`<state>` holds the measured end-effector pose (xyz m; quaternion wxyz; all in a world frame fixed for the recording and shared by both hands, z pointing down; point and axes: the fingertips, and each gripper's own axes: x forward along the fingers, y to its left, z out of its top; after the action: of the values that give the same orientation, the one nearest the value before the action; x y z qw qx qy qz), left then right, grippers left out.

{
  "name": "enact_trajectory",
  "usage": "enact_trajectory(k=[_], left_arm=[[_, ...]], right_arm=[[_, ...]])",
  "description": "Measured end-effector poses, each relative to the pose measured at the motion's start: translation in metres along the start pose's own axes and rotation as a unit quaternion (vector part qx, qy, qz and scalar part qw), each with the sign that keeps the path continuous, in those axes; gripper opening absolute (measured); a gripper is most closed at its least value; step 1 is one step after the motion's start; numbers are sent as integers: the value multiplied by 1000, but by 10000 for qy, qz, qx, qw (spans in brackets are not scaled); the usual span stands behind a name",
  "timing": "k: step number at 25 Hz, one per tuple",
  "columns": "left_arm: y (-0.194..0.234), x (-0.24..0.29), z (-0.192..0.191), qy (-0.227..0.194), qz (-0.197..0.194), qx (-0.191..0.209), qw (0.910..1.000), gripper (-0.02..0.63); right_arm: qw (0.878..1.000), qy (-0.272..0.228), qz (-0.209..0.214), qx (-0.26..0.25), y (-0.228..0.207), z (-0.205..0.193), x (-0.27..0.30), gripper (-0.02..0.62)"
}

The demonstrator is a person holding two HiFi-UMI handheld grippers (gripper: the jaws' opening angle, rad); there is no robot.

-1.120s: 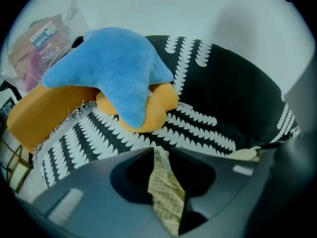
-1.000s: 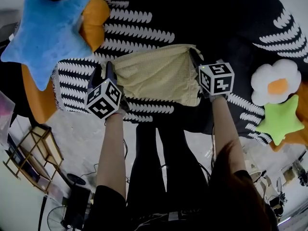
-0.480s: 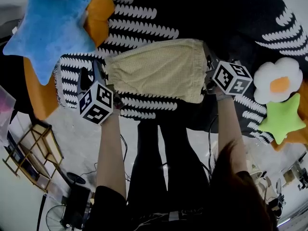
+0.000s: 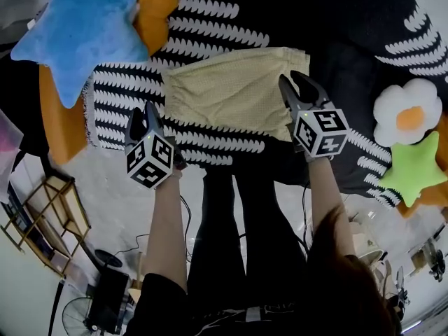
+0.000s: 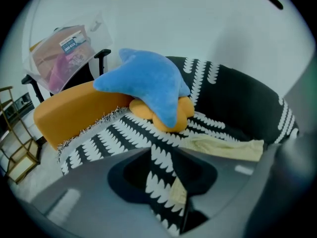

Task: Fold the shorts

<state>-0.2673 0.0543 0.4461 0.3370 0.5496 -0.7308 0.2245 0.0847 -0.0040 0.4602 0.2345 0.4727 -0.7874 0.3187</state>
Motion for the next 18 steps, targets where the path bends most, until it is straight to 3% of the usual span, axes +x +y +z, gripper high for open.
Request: enact_trajectory(k=[10,14,18], left_arm=[[-8,-24,-35,349,-608,-543,9961,0],[-25,-27,-46,480,-818,-389,9947,0],[-48,-30,-59,657,-1058,-13,9922,0]], right_arm=[[9998,173,8,-79,44,-32,-20,118],[9990,237,-328,-199,38,-46,-41,120],[9975,438,-563,-12,30,-76,-63,133]])
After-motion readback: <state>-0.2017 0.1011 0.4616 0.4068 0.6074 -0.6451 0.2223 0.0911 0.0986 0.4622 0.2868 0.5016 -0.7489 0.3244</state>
